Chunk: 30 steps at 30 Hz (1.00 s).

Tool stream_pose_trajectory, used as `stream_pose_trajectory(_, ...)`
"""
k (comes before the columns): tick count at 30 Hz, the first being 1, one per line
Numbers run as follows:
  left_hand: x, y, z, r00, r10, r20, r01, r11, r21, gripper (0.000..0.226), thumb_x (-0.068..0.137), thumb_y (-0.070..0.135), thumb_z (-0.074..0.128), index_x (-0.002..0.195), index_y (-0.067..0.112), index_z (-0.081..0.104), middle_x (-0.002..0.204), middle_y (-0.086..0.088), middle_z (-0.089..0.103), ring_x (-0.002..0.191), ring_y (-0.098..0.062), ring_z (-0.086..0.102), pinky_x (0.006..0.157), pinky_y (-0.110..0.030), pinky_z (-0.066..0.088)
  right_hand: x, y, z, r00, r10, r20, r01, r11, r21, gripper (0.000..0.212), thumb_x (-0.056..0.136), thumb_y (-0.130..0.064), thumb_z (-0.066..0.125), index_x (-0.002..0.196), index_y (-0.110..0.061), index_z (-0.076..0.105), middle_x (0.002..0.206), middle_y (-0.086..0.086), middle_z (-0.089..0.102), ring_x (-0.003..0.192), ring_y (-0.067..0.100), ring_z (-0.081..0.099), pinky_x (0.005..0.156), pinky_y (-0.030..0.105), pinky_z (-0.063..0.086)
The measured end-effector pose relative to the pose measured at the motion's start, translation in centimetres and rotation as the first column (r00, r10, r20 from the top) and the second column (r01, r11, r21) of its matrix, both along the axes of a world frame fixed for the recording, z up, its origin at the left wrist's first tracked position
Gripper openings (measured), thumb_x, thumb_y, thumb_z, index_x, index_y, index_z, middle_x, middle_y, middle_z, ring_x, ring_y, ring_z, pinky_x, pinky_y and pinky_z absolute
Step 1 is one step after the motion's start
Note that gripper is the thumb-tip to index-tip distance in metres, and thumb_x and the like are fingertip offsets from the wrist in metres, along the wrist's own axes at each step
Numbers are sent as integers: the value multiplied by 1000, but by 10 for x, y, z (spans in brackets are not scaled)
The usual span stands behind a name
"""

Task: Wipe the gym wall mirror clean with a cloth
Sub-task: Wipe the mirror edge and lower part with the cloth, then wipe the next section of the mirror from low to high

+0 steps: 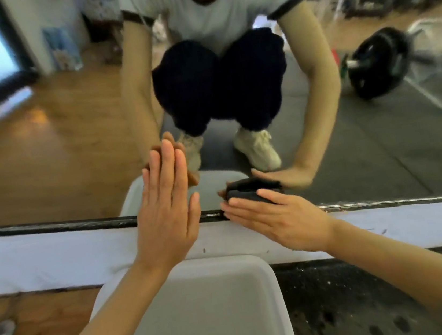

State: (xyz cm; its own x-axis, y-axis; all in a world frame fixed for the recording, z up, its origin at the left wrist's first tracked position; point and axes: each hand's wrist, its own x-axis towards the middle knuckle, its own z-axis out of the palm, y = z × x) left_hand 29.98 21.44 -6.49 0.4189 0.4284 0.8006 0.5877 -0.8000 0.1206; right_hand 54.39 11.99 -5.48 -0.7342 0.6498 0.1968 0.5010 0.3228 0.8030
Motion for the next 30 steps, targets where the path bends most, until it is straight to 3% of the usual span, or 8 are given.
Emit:
stream_pose_trajectory(4,-6,1,3,998,28,-57,-27,999,27,75,103,22,39,160,9,-7,168,-3,-19,156,-24,-9,128,-39,3,16,2,-9,998,58,18,-59,997,44,58,105,-7,23,160,-6,6,169,3,5,154,16,1,125,37,-1)
stream_pose_trajectory(10,-3,-9,5,998,52,-24,-52,998,-20,74,102,22,39,161,8,-2,169,-2,-15,156,-25,-6,127,-37,1,111,-58,-6,994,-108,30,108,994,6,58,104,0,11,161,-8,9,169,4,3,155,17,2,125,38,-2)
stream_pose_trajectory(16,41,-34,42,992,-101,-77,104,994,42,69,101,16,36,160,10,1,169,3,-14,156,-20,-6,127,-33,-2,31,-3,-12,996,35,85,-47,989,139,57,105,-7,20,160,-5,6,168,5,8,155,25,-9,125,43,-9)
stream_pose_trajectory(19,56,-33,64,990,-113,-87,119,990,72,70,101,15,35,160,11,-2,168,5,-17,156,-19,-8,126,-33,-3,52,-7,-4,992,70,108,-89,979,182,56,105,-3,16,160,-5,3,167,5,3,154,26,-12,124,44,-11)
stream_pose_trajectory(24,51,-16,70,998,-19,-66,25,995,92,69,102,18,36,159,7,-2,167,5,-21,155,-17,-11,126,-33,-5,99,-22,59,991,-51,-123,97,911,401,55,106,-5,17,160,-4,5,168,9,-8,155,22,-10,124,42,-9)
stream_pose_trajectory(28,59,-16,64,999,4,-51,0,997,74,76,102,20,37,160,15,-11,166,4,-24,155,-18,-13,126,-34,-5,58,3,103,885,141,-444,82,892,445,54,108,-17,39,158,-8,21,166,6,13,155,20,6,123,43,2)
stream_pose_trajectory(30,58,-16,64,999,2,-54,2,997,82,77,102,20,39,160,14,-12,166,3,-24,155,-19,-13,126,-35,-4,56,-2,76,960,96,-263,28,901,433,57,106,-14,34,159,-6,15,165,8,15,154,22,10,122,44,6)
